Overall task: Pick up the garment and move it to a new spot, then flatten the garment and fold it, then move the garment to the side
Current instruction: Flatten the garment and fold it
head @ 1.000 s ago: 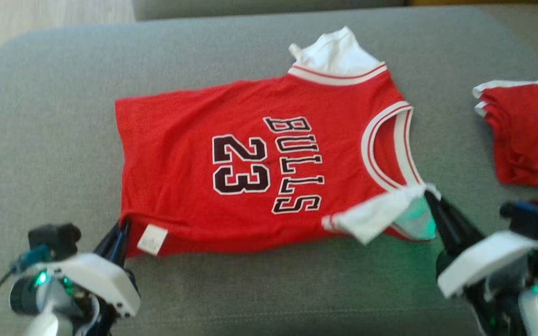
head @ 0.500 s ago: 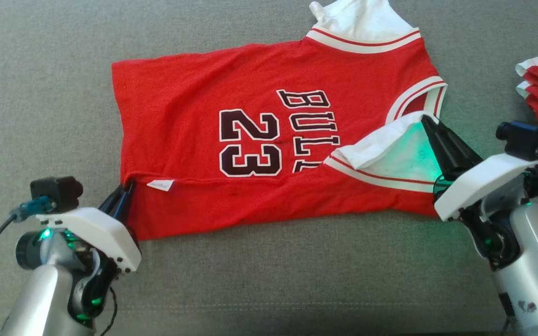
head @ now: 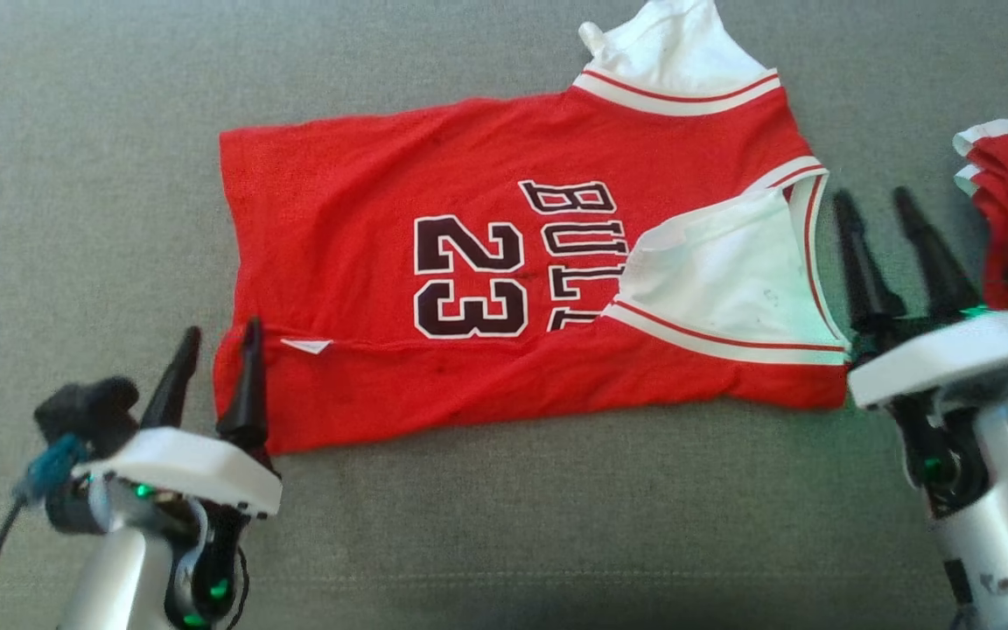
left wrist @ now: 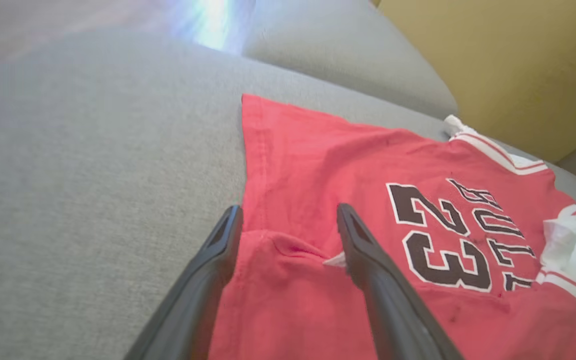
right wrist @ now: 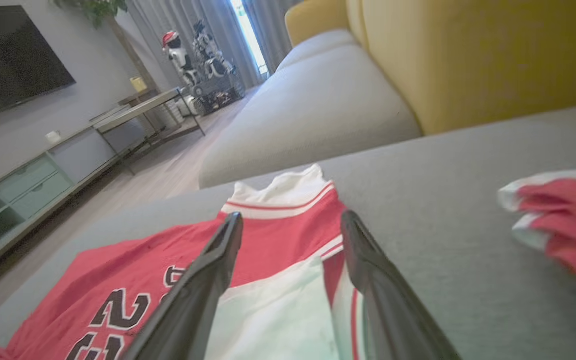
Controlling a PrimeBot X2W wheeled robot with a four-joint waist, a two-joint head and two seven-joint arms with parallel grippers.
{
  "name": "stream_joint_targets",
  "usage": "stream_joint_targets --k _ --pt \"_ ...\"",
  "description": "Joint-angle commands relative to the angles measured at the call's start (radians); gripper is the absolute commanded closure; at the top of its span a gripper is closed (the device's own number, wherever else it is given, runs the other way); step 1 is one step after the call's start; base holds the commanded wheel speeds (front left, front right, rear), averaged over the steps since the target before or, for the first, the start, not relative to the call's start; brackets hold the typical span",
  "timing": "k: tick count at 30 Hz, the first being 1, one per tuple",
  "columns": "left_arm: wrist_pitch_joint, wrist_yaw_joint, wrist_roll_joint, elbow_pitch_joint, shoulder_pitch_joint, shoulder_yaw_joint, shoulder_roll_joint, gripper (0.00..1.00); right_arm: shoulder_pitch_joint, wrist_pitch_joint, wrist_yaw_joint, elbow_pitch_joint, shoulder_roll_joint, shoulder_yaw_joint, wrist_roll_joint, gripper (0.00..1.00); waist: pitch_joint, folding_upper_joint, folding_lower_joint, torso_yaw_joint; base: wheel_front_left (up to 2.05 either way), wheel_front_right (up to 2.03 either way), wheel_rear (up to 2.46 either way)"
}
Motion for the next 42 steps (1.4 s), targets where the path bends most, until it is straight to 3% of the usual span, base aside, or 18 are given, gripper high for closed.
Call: stream_joint_targets --k 1,6,14,25,42 --pt "-0.063 0.018 0.032 -0.047 -0.011 0.05 0.009 0.0 0.024 -0.046 0.004 -0.052 0.012 -0.022 -0.056 0.0 -0.014 0.0 0.0 -0.002 0.0 0.0 0.0" --pt "-0.188 0.052 0.108 -0.081 0.006 0.053 -0.01 0.0 0.095 -0.114 0.004 -0.139 0.076 -0.107 -0.24 0.0 -0.052 0.0 0.0 -0.006 0.0 0.0 0.0" --pt "-0.209 0.051 0.237 -0.127 0.066 0.042 -0.019 0.0 0.257 -0.109 0.004 -0.268 0.167 -0.152 -0.431 0.0 -0.107 0.0 0.0 -0.014 0.0 0.0 0.0" --pt "-0.209 0.02 0.281 -0.051 0.147 0.031 -0.035 0.0 0.372 -0.083 0.004 -0.295 0.21 -0.163 -0.458 0.0 -0.153 0.0 0.0 -0.023 0.0 0.0 0.0" --pt "-0.2 -0.028 0.283 0.022 0.107 0.034 -0.038 0.0 0.359 -0.045 0.004 -0.246 0.225 -0.186 -0.463 0.0 -0.124 0.0 0.0 -0.014 0.0 0.0 0.0"
